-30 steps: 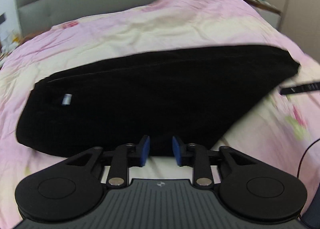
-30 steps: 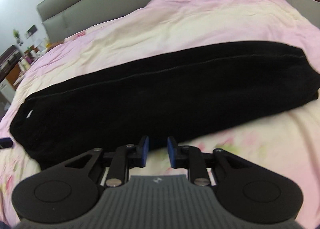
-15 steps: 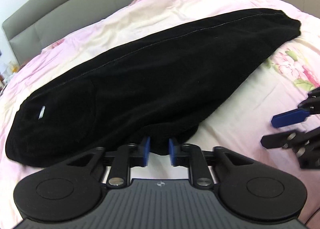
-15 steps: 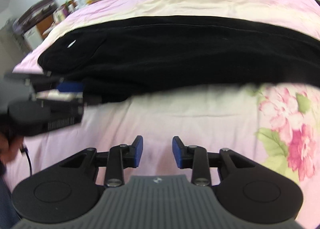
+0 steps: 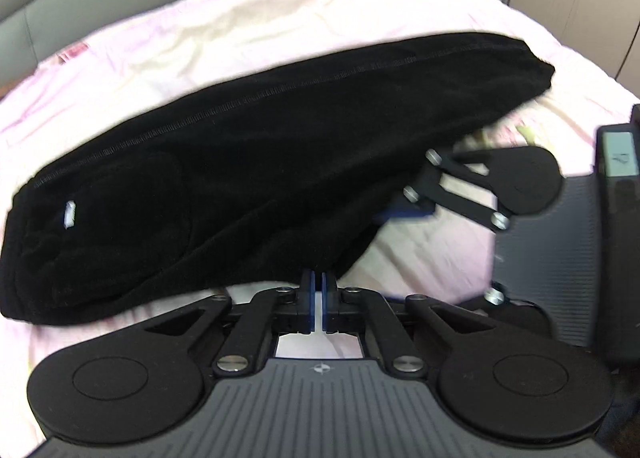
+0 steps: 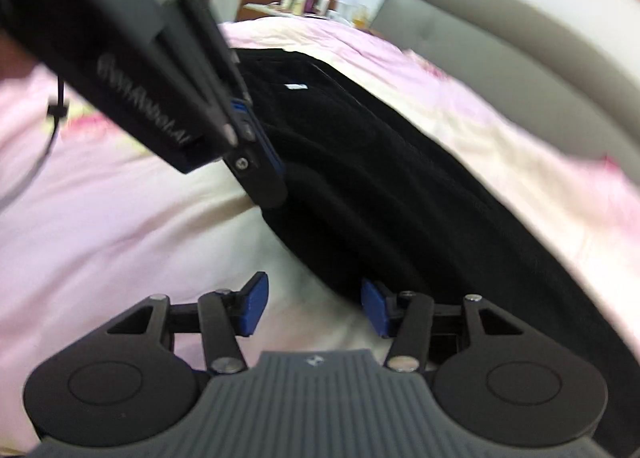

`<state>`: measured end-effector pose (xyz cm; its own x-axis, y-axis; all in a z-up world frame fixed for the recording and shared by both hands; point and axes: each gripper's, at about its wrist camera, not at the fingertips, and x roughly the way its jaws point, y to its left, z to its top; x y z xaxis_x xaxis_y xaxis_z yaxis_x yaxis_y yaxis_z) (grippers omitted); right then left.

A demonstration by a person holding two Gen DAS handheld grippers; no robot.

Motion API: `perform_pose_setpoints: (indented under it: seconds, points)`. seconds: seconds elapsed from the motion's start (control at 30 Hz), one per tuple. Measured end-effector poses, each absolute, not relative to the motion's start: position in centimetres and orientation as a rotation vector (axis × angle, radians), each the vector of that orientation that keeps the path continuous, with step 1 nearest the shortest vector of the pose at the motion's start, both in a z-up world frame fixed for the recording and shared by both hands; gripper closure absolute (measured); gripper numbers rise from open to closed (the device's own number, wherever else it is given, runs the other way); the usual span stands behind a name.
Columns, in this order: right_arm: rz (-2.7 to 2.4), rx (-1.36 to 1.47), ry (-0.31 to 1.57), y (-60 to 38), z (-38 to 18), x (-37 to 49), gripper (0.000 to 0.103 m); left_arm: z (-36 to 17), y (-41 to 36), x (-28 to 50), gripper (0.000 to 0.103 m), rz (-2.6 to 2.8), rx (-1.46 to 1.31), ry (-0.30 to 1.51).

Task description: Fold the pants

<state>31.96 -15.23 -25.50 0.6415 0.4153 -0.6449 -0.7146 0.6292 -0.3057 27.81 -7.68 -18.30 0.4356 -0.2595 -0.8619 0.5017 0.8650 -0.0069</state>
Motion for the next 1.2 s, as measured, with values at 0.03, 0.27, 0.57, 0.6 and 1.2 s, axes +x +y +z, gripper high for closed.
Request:
perform_pose_setpoints:
  seconds: [0.03,0.27,0.57,0.6,1.2]
  points:
    - [0.676,-0.621,0.55,-14.6,-25.8,32.0,0.056,-18.8,-7.5,27.8,0.103,-0.491,0.248,1.047]
    - [0.752,-0.522,0.772,-13.6,-29.3,32.7,0.103,-22.9,-4.0,27.0,0.103,-0.478,0.094,1.128]
    - [0.643,-0.259,0.789,-17.3,-25.2,31.4,0.102,-17.6,0.8,29.9,0.085,-0.351,0.119,0.955]
    - [0.624,-0.229,0.778,-18.3,-24.4,31.8,0.096,-17.1,1.2,30.8,0.078,-0.333,0.135,0.928]
    - [0.247,-0.092,0.904,-20.5,-28.1,54.5,0.069,-24.1,1.1,49.9,0.087,-0.216,0.062,0.999]
